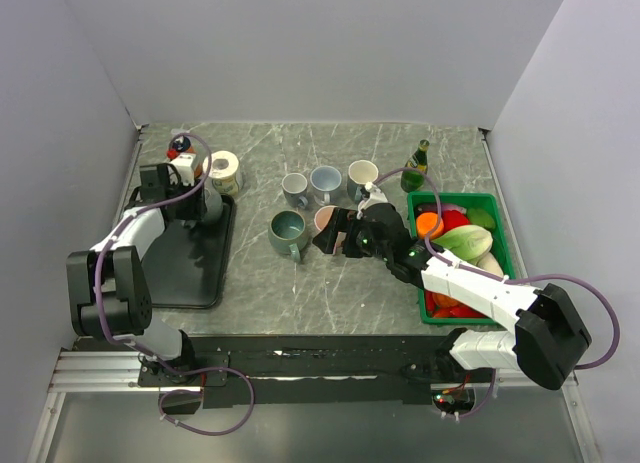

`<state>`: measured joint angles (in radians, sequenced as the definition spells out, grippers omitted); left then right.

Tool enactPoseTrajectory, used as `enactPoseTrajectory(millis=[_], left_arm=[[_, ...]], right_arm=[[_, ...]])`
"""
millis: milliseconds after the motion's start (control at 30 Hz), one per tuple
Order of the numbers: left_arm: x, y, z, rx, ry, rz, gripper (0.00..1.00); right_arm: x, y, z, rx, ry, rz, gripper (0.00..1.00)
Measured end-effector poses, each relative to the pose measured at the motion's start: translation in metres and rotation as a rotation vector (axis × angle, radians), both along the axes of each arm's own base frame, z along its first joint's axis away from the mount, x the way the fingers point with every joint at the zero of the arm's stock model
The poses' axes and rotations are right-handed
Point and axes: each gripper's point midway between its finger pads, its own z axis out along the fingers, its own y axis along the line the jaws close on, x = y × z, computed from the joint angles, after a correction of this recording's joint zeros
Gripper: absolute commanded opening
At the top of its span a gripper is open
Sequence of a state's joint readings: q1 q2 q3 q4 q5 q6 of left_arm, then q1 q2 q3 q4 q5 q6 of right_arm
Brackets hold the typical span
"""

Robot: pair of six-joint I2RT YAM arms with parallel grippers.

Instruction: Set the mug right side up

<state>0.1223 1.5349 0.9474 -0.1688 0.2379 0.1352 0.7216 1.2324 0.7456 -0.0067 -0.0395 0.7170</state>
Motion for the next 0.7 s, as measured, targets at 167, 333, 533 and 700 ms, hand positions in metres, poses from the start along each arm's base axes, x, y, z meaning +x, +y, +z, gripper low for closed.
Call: enactPoseTrajectory(millis=[167, 333, 533, 700], left_arm=[[-0.001, -0.004, 0.001, 0.032, 0.005, 0.013, 0.56], [-0.002, -0.006, 0.000, 0.050, 0.011, 0.017, 0.70], [-0.016, -0.012, -0.014, 0.067, 0.077, 0.009, 0.72], [-0.024, -0.012, -0.020, 0.075, 0.109, 0.013, 0.59]], right_arm=[[-0.001, 0.001, 0.001, 0.007, -0.001, 0.007, 0.98], [-0.002, 0.002, 0.001, 0.012, 0.003, 0.011, 0.98], [-0.002, 0.003, 0.001, 0.013, 0.004, 0.013, 0.97], [-0.003, 0.003, 0.001, 0.015, 0.006, 0.018, 0.97]])
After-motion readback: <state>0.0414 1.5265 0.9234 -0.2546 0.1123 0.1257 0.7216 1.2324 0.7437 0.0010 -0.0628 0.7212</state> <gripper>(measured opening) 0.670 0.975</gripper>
